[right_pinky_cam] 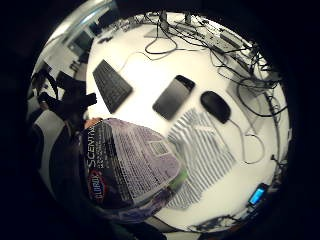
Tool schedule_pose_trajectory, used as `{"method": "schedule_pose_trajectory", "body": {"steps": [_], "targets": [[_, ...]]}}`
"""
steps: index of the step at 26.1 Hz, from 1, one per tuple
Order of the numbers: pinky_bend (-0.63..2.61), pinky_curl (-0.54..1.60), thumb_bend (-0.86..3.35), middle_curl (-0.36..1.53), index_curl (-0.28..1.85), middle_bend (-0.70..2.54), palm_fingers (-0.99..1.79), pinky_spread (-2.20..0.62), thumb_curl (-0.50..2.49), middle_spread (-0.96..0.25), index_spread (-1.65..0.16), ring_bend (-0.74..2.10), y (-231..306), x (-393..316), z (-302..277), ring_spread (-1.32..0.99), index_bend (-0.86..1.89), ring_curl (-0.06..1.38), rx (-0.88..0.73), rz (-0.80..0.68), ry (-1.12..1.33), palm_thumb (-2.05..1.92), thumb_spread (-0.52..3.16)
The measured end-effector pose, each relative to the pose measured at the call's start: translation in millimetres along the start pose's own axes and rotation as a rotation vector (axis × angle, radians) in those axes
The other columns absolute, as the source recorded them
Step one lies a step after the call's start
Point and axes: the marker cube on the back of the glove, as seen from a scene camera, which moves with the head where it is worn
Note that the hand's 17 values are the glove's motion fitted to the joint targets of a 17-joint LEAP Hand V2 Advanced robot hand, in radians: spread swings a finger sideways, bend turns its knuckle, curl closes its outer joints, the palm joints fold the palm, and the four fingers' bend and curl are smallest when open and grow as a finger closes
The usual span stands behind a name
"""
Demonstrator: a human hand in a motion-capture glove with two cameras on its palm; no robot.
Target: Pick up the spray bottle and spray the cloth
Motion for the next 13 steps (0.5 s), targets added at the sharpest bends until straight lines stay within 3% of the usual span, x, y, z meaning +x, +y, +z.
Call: {"method": "schedule_pose_trajectory", "body": {"steps": [8, 13], "targets": [[0.47, 0.42, -0.03, 0.51, 0.57, 0.55, 1.39, -0.31, 0.79, -0.22, -0.29, 0.73, -2, 35, 26, -0.21, 0.24, 0.47, 0.233, 0.047, -0.255, 0.92, 0.29], [0.47, 0.42, -0.03, 0.51, 0.57, 0.56, 1.38, -0.31, 0.8, -0.22, -0.29, 0.72, -6, 47, 45, -0.21, 0.24, 0.47, 0.276, 0.074, -0.285, 0.92, 0.29]]}}
